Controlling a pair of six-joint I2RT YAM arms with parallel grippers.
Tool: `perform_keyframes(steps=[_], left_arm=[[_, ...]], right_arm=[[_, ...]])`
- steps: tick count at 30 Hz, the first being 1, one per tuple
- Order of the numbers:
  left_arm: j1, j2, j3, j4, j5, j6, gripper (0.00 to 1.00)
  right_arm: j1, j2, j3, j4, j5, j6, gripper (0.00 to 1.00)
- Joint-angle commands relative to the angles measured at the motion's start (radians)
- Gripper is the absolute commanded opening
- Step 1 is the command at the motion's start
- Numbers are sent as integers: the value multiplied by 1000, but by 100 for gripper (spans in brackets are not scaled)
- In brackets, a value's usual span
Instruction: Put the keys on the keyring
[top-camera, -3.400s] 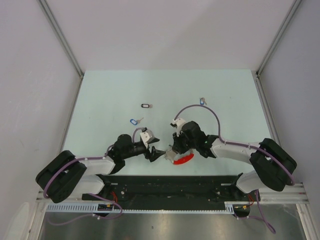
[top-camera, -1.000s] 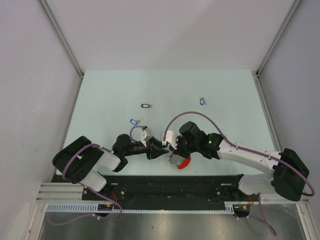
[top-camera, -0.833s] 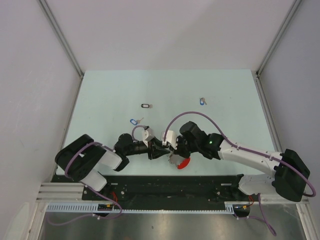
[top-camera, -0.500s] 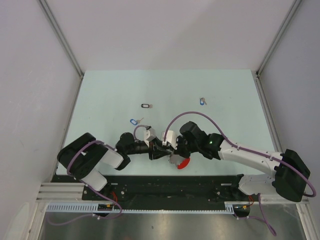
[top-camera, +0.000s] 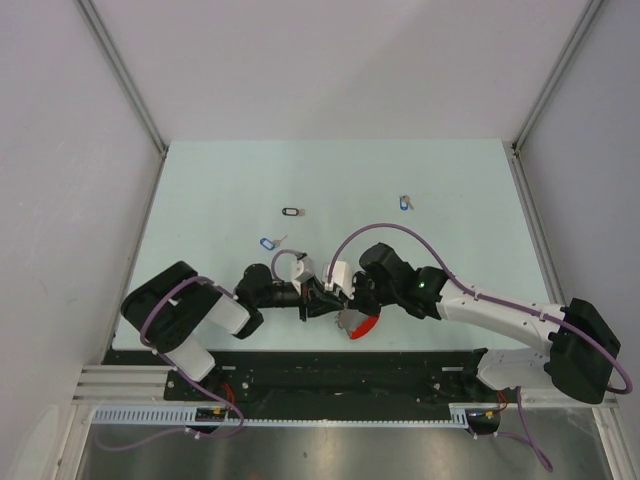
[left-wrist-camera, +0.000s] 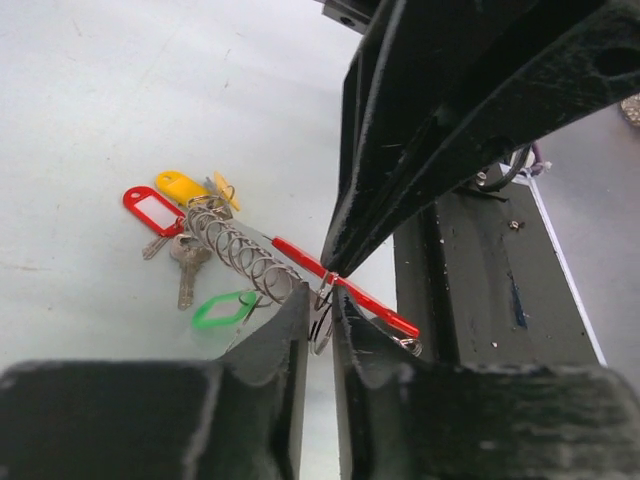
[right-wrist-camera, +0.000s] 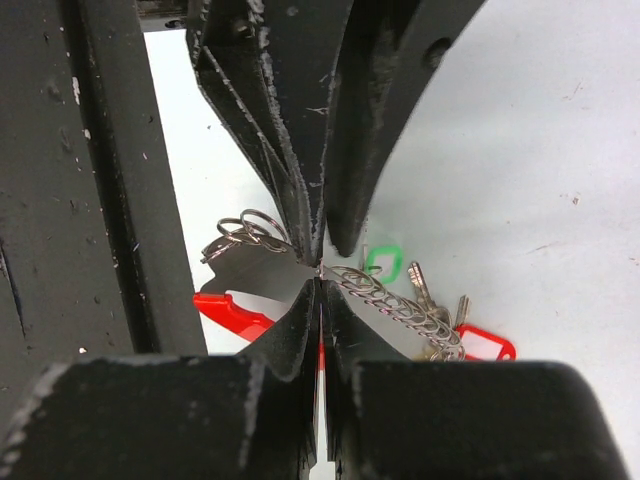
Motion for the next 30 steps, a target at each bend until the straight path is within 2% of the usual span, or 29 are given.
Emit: perform_keyframes(steps=[1,3,15,17,18,21,27,30], left_arm=[[-8,12,26,416,16,0,15],[-13,17,26,416,17,3,11],[-24,26,29,416,20,5,10],[-25,26,29,416,19,5,7],[-27,26,29,416,22,6,1],[-27,23,25,416,10,8,0],[-27,18,0,418,-71,17,0],[-27,15,-9,418,-101,17,0]], right_arm=[[7,-19,5,39,-6,-9,1],[6,-19,5,39,-6,-9,1],[13,-7,4,49,-7,-3,1],[16,-2,5,53,-6,-2,1],[16,0,5,58,-4,1,1],[18,-2,4,64,5,18,1],[12,-26,5,73,23,58,6],[-5,-40,4,78,23,90,13]])
